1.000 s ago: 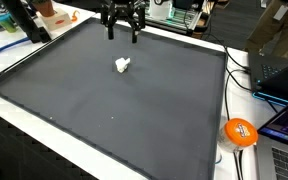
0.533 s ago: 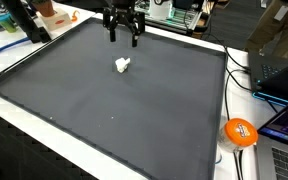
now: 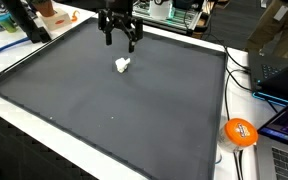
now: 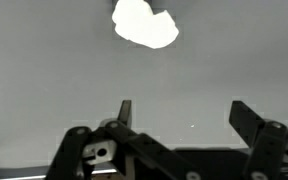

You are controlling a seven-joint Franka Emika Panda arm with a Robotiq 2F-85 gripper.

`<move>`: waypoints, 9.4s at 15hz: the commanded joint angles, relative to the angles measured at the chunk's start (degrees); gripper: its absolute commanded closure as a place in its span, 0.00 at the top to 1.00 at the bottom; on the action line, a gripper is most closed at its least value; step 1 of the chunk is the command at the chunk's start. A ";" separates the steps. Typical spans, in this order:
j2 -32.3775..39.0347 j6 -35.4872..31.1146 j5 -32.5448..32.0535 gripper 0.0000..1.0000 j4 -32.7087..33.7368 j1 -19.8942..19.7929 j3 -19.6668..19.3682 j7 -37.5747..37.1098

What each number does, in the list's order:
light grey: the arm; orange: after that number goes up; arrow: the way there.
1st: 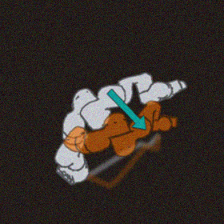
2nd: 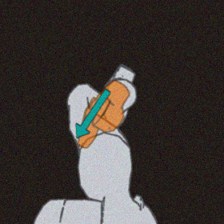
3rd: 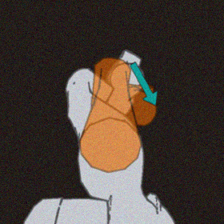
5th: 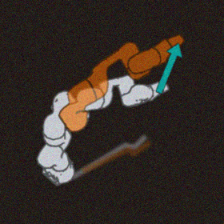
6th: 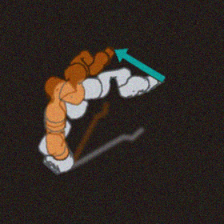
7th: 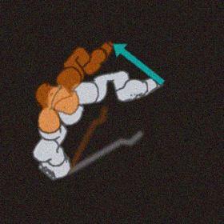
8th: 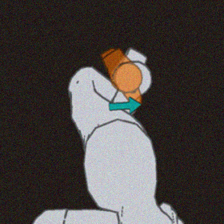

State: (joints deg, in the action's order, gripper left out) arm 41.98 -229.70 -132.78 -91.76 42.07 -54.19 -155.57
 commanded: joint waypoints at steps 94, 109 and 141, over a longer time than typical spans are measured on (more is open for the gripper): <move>-16.72 7.51 -11.02 1.00 -27.09 19.84 -11.85 14.17; -30.49 25.54 -10.78 1.00 -37.37 25.13 -15.89 6.77; -49.29 30.45 1.74 1.00 -51.11 0.07 -0.56 48.03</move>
State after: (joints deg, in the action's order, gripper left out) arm -7.30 -199.25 -131.04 -142.87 42.14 -54.75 -107.54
